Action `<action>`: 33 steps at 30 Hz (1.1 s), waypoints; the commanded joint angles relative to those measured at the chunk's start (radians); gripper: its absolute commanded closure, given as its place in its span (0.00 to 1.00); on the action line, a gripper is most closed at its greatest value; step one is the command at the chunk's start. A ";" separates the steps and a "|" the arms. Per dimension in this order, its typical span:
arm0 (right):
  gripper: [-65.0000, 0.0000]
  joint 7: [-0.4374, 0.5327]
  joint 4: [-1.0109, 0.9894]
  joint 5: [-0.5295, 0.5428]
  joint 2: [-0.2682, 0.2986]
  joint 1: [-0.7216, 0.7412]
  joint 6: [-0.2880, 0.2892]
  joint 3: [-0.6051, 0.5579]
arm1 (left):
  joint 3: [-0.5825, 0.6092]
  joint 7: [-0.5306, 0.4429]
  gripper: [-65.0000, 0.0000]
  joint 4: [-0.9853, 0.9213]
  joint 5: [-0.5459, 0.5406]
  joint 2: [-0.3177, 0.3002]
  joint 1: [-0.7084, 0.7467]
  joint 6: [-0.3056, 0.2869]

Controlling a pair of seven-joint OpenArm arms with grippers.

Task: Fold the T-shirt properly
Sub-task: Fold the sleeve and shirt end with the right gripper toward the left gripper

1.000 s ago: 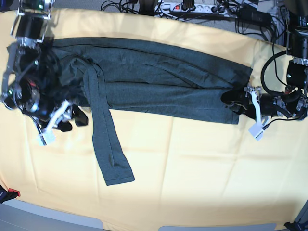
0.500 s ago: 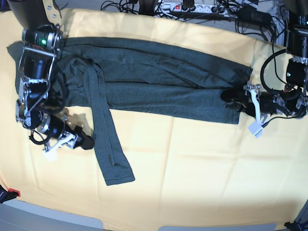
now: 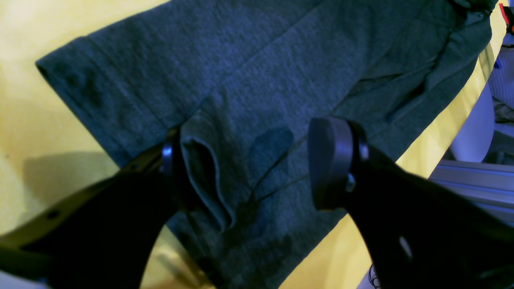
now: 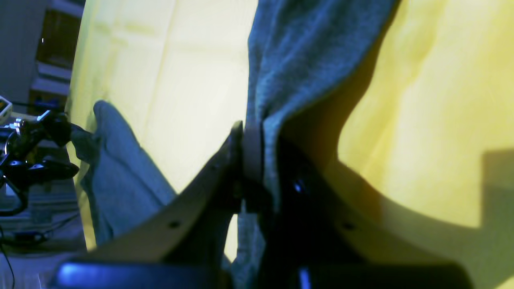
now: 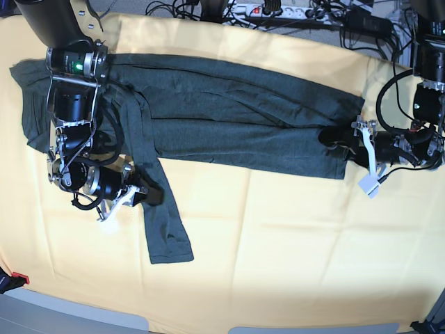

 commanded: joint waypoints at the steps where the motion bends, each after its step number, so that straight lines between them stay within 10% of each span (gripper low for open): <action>1: 1.00 0.014 0.027 0.021 0.011 0.031 0.005 0.004 | -0.010 -0.011 0.36 0.013 -0.021 -0.020 -0.020 -0.003; 5: 1.00 -0.086 0.089 0.093 0.012 0.029 0.005 0.004 | -0.010 -0.015 0.36 0.013 -0.019 -0.021 -0.020 -0.010; 12: 1.00 -0.365 0.386 0.533 0.013 -0.040 0.005 0.003 | -0.010 -0.019 0.36 0.013 -0.020 -0.020 -0.020 -0.033; 33: 1.00 -0.365 1.038 0.533 0.014 -0.425 0.005 -0.019 | -0.010 -0.037 0.36 0.013 -0.039 -0.020 -0.023 -0.032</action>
